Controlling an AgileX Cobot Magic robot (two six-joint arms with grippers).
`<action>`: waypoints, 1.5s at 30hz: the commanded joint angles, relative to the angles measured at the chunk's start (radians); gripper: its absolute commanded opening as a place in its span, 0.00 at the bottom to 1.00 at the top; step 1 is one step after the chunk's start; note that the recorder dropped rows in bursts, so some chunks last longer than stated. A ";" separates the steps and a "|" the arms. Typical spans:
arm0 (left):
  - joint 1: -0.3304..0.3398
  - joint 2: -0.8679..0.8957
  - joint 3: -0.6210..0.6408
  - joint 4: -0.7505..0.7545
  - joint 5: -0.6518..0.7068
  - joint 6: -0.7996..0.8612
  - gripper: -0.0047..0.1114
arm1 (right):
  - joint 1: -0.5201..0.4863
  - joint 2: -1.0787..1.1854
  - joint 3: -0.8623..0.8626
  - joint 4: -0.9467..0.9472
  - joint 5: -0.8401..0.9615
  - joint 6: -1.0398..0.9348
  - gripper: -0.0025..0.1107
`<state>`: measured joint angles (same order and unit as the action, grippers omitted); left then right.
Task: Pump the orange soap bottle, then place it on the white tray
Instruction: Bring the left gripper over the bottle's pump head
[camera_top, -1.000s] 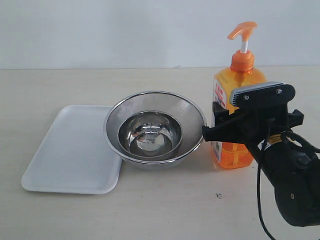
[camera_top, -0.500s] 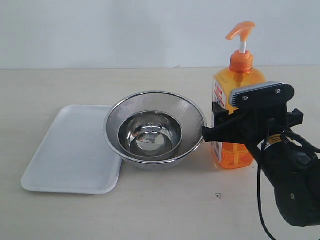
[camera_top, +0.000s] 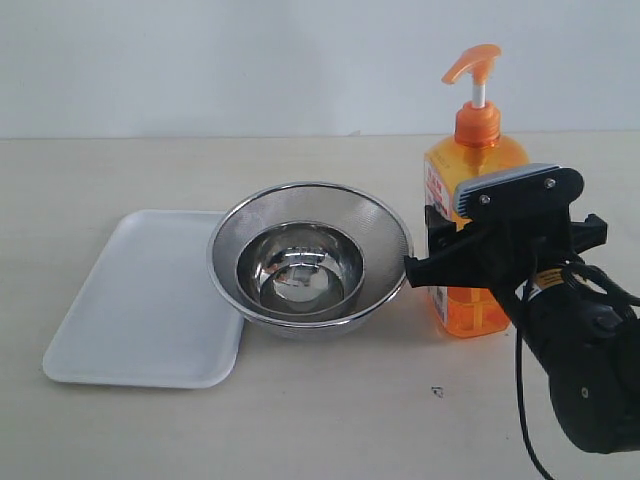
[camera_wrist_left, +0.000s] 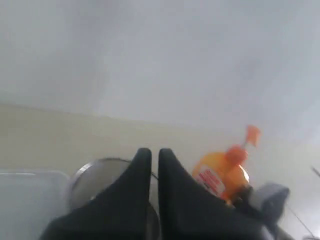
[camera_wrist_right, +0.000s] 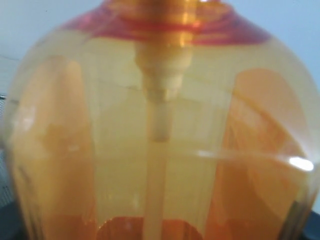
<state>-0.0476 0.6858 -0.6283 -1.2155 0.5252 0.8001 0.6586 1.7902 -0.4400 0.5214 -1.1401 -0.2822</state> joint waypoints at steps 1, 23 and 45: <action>0.003 0.394 -0.153 -0.434 0.472 0.556 0.08 | 0.000 -0.012 -0.013 -0.011 -0.081 -0.008 0.02; -0.505 1.153 -0.811 -0.199 0.265 0.449 0.08 | 0.000 -0.012 -0.032 -0.002 -0.081 -0.193 0.02; -0.371 0.994 -0.814 -0.103 0.321 0.400 0.08 | 0.000 -0.012 -0.032 -0.015 -0.053 -0.307 0.02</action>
<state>-0.4416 1.7245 -1.4353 -1.3529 0.8263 1.2332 0.6586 1.7902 -0.4598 0.5247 -1.1313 -0.5491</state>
